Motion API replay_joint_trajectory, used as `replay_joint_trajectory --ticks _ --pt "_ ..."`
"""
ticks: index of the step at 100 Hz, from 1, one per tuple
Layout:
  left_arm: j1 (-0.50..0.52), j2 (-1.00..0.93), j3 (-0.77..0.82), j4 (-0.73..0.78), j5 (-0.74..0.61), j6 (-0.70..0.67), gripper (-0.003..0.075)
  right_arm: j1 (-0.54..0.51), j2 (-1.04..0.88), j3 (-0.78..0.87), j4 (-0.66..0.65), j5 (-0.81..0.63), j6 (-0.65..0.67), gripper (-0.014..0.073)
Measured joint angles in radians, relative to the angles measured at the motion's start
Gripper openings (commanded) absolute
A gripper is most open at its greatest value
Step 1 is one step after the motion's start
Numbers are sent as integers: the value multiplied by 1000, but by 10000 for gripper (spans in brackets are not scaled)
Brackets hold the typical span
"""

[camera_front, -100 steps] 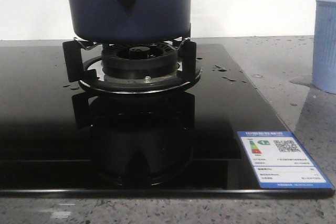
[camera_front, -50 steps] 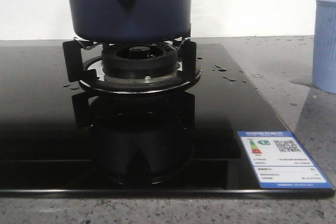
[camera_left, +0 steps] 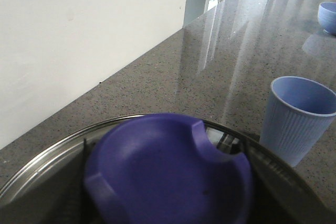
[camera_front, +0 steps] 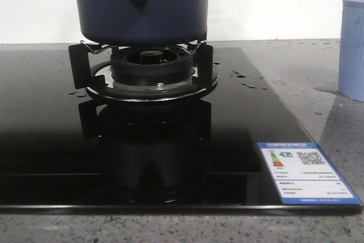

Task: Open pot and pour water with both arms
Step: 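Grasp the purple lid knob with the left gripper and lift the lid, then reach the right gripper to the light blue cup and grasp it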

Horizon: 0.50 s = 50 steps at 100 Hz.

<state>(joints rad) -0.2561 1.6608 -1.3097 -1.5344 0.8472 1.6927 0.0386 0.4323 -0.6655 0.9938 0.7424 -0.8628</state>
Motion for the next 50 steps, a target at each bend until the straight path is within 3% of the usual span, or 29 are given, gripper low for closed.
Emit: replay_joint_trajectory --ticks 32,50 --pt "16 5 -18 -53 40 -9 294 0 0 0 0 -15 0 653" --pt "62 -70 -29 -85 51 -10 294 0 0 0 -38 -114 0 653"
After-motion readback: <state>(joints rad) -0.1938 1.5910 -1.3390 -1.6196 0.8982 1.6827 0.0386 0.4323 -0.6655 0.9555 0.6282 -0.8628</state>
